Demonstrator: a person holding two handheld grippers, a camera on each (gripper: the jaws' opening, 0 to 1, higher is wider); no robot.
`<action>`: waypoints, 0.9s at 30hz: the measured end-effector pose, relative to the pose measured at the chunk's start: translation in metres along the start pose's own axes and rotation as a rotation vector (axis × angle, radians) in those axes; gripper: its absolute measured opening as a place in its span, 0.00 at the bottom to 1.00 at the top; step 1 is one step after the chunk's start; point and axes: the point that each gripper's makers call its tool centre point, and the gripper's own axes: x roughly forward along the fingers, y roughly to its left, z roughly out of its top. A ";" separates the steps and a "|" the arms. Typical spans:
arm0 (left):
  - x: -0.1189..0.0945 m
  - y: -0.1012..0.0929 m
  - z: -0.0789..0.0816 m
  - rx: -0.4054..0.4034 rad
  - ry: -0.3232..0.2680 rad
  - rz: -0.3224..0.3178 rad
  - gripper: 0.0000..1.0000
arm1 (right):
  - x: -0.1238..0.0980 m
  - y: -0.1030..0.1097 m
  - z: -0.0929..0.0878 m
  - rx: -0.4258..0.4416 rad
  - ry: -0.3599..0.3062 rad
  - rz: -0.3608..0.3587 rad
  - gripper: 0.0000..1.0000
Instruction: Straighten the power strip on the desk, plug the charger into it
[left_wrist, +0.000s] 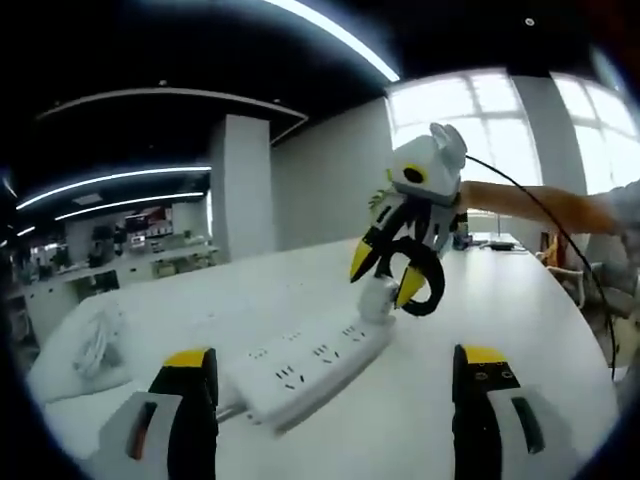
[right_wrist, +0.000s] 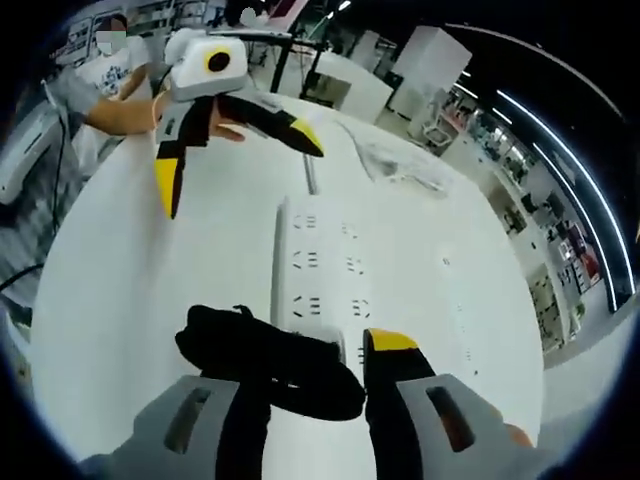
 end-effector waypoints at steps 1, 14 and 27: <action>0.001 0.000 -0.003 -0.005 0.011 -0.003 0.99 | 0.000 0.000 -0.001 -0.001 0.010 0.000 0.34; 0.002 -0.001 -0.024 -0.004 0.127 0.008 0.99 | -0.002 0.000 -0.006 -0.024 0.087 -0.008 0.29; 0.000 -0.004 -0.030 -0.013 0.160 0.007 0.99 | 0.000 0.004 -0.009 -0.015 0.176 0.025 0.24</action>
